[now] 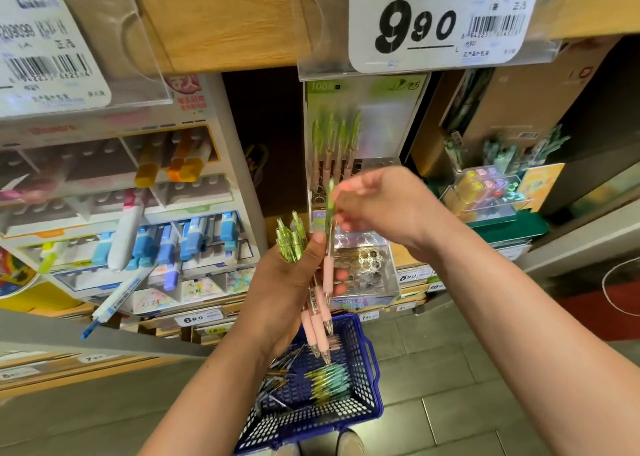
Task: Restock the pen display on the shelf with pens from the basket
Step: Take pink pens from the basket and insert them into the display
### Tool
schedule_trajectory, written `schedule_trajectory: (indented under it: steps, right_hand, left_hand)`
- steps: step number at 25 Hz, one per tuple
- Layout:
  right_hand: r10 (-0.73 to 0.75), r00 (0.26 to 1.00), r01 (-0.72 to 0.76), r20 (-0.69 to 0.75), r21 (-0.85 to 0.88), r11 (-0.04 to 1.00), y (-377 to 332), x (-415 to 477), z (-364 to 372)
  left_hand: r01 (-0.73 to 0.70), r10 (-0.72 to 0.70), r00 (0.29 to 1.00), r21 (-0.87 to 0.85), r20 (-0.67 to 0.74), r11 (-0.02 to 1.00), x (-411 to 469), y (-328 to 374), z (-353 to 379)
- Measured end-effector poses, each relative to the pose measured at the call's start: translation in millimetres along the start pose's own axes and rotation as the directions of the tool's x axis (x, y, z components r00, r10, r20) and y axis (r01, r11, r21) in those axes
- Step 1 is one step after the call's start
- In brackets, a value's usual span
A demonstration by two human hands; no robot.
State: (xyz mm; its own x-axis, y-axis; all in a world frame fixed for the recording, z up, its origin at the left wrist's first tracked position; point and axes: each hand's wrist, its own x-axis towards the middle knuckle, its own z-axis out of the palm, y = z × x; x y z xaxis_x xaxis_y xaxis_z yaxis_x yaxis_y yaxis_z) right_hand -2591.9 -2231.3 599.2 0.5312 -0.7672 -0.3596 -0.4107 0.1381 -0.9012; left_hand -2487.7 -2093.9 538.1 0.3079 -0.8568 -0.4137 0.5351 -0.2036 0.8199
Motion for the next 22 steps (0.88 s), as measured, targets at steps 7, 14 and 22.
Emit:
schedule_trajectory:
  steps: [7, 14, 22]
  right_hand:
    - [-0.492, 0.767, 0.448, -0.411, -0.206, 0.87, -25.6, 22.2, -6.1]
    - [-0.601, 0.67, 0.556, -0.435, -0.243, 0.795, -29.1, 30.8, 3.1]
    - [-0.638, 0.714, 0.429, -0.288, -0.54, 0.724, -20.4, 39.7, 10.7]
  left_hand:
    - [0.259, -0.255, 0.966, -0.246, 0.048, 0.934, 3.5, 1.8, -7.5]
    - [0.266, -0.249, 0.964, -0.294, 0.092, 0.918, 5.6, 3.0, -12.0]
    - [0.119, -0.111, 0.992, -0.155, 0.056, 0.981, 0.8, 3.3, -12.0]
